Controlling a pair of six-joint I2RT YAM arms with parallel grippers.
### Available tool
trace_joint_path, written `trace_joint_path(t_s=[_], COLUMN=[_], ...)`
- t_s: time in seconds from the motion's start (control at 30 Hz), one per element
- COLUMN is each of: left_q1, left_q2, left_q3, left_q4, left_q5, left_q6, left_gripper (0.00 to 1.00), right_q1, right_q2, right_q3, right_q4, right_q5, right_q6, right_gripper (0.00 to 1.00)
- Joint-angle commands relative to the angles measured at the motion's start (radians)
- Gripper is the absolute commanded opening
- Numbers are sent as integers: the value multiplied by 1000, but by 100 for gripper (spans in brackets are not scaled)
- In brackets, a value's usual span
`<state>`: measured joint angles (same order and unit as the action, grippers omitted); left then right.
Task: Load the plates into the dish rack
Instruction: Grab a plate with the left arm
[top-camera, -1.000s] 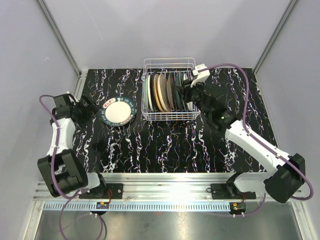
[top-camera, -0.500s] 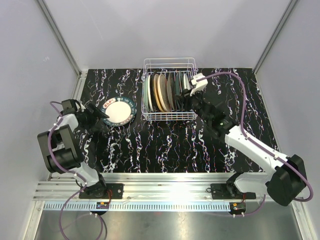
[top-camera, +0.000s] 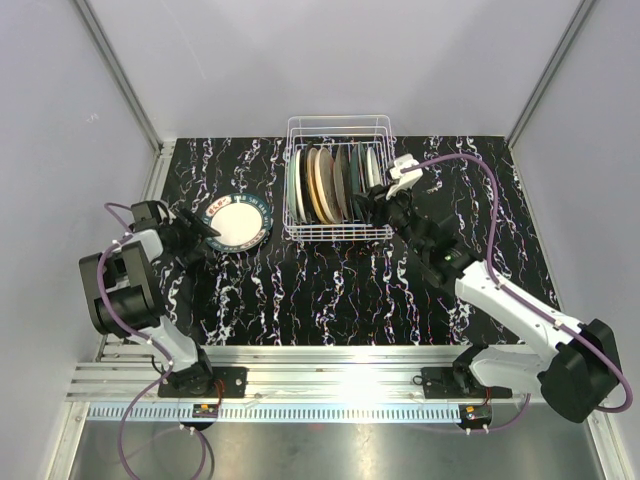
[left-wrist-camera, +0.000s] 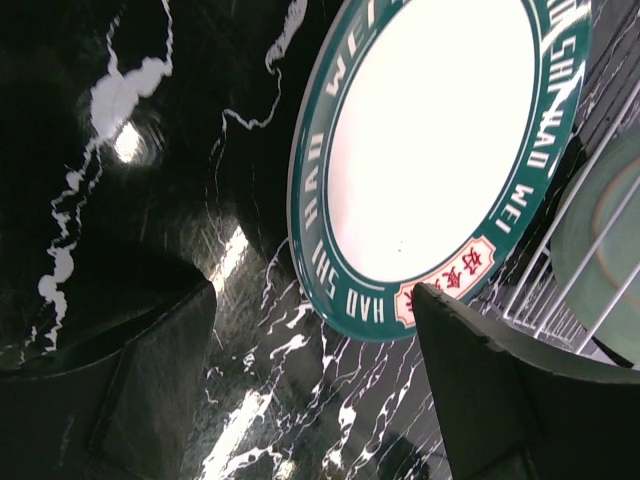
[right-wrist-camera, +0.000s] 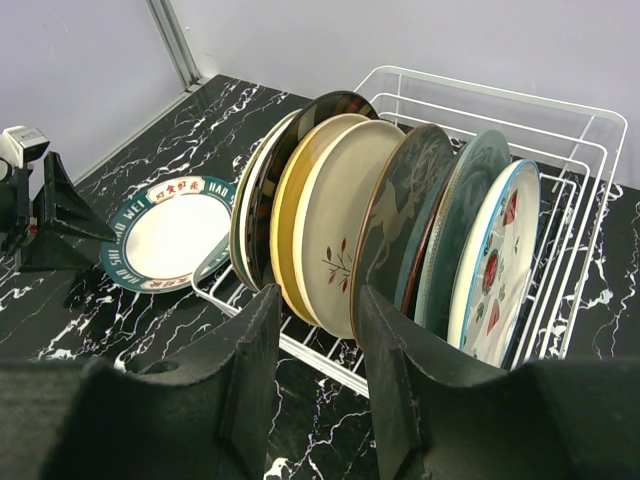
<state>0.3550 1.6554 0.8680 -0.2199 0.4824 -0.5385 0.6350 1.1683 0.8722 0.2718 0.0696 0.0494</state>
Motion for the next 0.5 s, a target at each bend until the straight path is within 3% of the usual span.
trace_joint_path(t_s=[0.0, 0.23, 0.4, 0.47], left_q1=[-8, -24, -65, -68], left_q2=[39, 92, 127, 130], left_q3=[-7, 17, 31, 14], left_q4=[82, 119, 116, 122], left_q5=[-24, -45, -90, -114], left_q6=[-20, -49, -74, -100], left_gripper=[80, 75, 69, 61], right_q1=[5, 5, 5, 5], right_q2=[-33, -56, -65, -68], right_q3=[-13, -33, -39, -42], right_q4=[70, 83, 89, 87], right_q5=[27, 58, 70, 72], right_q6=[-11, -20, -31, -31], right_gripper=[44, 43, 43, 43])
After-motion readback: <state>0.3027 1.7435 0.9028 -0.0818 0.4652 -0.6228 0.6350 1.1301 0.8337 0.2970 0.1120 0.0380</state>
